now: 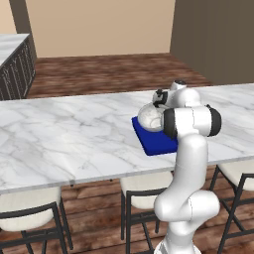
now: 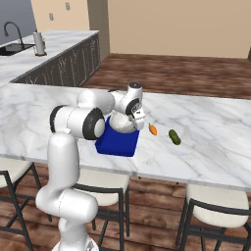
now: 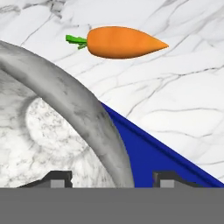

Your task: Place the two vegetables and bowl onto the tray for setting up a vegetable dip station.

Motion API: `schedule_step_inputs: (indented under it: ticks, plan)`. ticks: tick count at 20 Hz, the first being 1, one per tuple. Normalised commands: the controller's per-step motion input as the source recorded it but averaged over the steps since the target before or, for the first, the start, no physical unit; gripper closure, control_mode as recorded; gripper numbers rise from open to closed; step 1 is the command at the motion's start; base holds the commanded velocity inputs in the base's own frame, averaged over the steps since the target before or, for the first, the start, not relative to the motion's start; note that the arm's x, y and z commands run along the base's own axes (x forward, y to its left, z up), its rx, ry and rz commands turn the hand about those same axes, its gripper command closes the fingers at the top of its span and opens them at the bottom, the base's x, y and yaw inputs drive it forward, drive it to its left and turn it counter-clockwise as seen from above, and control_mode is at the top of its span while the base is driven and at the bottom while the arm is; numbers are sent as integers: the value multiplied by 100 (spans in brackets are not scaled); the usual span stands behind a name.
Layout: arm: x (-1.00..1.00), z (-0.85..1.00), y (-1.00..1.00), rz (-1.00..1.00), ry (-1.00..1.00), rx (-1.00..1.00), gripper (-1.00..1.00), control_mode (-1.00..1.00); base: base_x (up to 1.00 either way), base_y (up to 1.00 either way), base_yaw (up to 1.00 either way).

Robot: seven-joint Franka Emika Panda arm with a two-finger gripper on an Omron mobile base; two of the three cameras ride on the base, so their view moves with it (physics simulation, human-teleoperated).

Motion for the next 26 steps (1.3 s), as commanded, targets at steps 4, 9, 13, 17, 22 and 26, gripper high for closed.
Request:
schedule_step_inputs:
  ticks: [4, 9, 13, 17, 22, 26]
  plan:
    - [0, 0, 0, 0, 0, 0, -100, -100, 0, 0, 0]
    - [0, 0, 0, 0, 0, 0, -100, -100, 0, 0, 0]
    - [0, 6, -8, 0, 0, 0, -100, -100, 0, 0, 0]
    - [0, 19, -18, 0, 0, 0, -100, -100, 0, 0, 0]
    - [0, 8, -12, 0, 0, 0, -100, -100, 0, 0, 0]
    - [0, 5, -22, 0, 0, 0, -100, -100, 0, 0, 0]
